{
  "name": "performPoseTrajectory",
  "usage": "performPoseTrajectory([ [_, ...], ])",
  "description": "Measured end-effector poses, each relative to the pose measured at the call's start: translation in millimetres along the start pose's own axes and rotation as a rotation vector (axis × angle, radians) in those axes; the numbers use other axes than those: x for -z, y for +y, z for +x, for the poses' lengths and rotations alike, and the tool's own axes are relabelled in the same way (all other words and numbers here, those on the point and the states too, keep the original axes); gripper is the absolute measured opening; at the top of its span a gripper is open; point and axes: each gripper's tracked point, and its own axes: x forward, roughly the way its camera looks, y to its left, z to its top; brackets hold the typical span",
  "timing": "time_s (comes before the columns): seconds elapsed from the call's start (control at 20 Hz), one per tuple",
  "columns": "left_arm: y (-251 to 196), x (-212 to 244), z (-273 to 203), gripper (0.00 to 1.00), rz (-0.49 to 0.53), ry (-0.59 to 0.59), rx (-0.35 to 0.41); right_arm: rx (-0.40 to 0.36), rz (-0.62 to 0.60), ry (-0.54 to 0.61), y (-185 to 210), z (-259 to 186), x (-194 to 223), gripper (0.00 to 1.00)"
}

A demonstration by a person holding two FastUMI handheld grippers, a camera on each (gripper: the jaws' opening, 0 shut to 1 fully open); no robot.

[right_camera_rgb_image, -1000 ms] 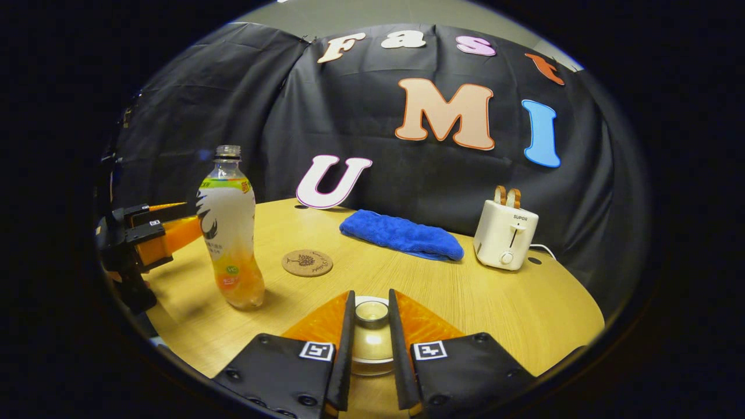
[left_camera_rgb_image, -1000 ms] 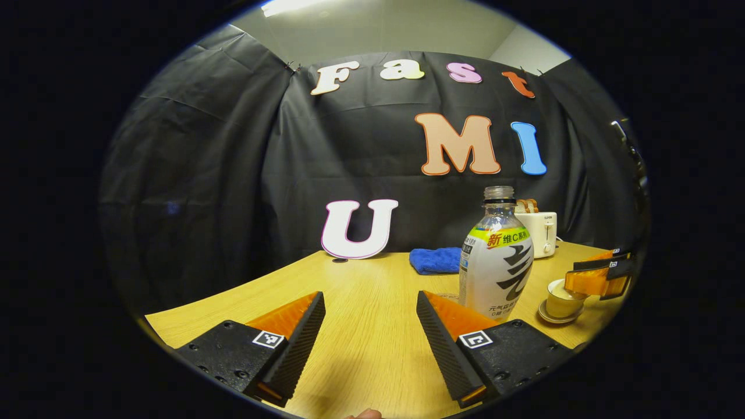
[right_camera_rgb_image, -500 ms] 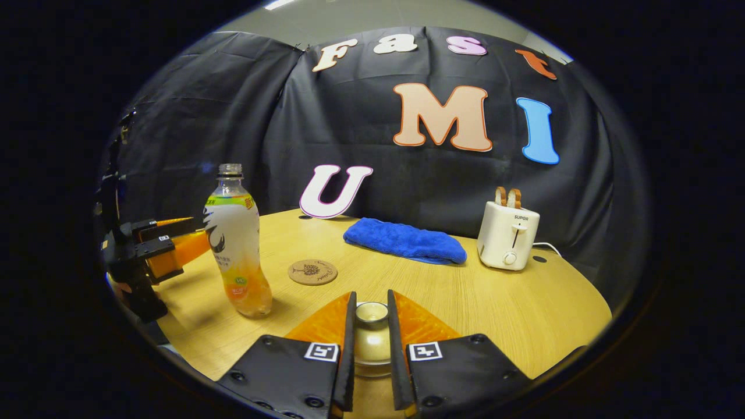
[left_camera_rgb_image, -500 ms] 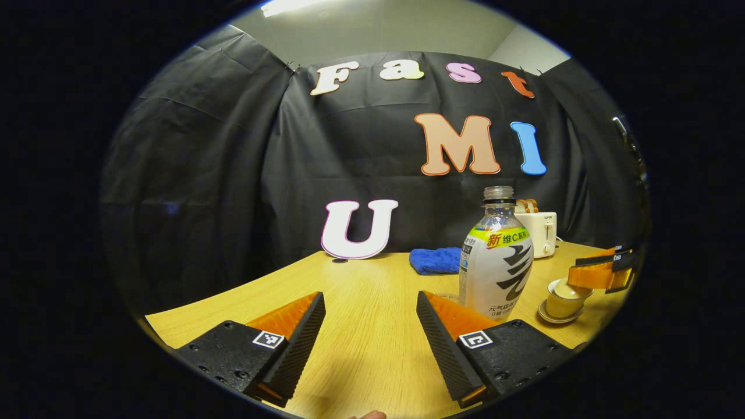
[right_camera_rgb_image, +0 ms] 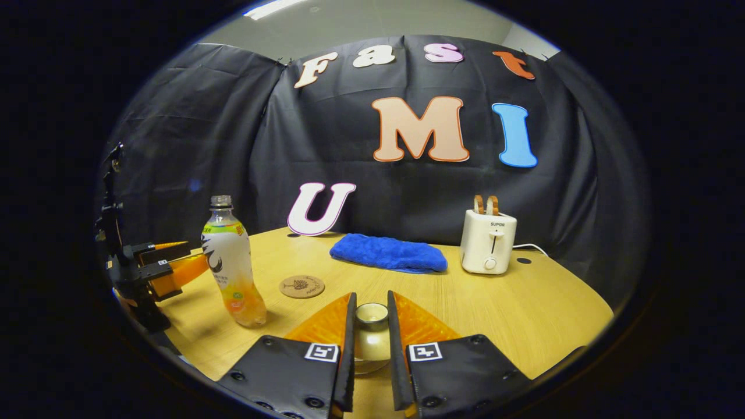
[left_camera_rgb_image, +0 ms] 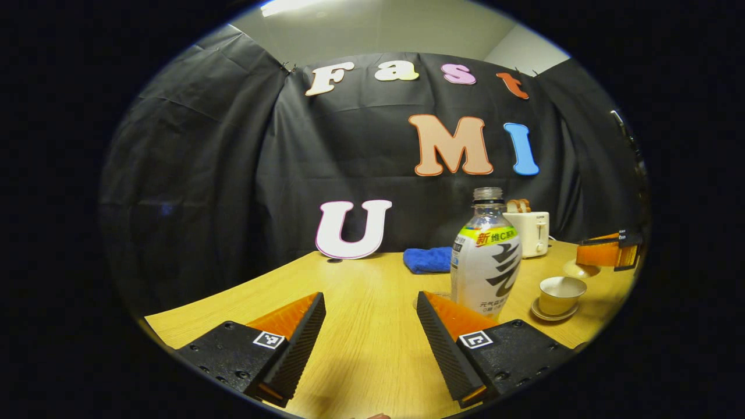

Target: Open the teacup lid with one hand, grasp the water bottle and pour water into the teacup with the other hand; after pouring, place the water bottle on the coaster and then close the teacup lid.

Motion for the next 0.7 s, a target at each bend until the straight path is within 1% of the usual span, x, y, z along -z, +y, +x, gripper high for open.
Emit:
performPoseTrajectory([
  [0.2, -8, 2, -12, 0.92, 0.0, 0.01, 0.045, 0.027, 0.013, -0.033, -15, -9, -14, 0.29],
  [0.25, -12, 2, -15, 0.92, 0.001, 0.015, 0.06, 0.032, 0.013, -0.039, -18, -10, -16, 0.31],
  [0.3, -16, 4, -17, 0.93, 0.001, 0.022, 0.072, 0.037, 0.012, -0.046, -21, -12, -19, 0.27],
  [0.4, -22, 5, -21, 0.93, -0.003, 0.033, 0.092, 0.04, 0.019, -0.052, -25, -13, -20, 0.29],
  [0.5, -29, 6, -25, 0.93, -0.009, 0.046, 0.115, 0.042, 0.021, -0.047, -28, -14, -20, 0.28],
  [0.6, -41, 8, -27, 0.93, -0.024, 0.059, 0.152, 0.048, 0.019, -0.049, -31, -15, -22, 0.31],
  [0.7, -54, 15, -29, 0.93, -0.043, 0.088, 0.201, 0.048, 0.024, -0.049, -33, -16, -23, 0.29],
])
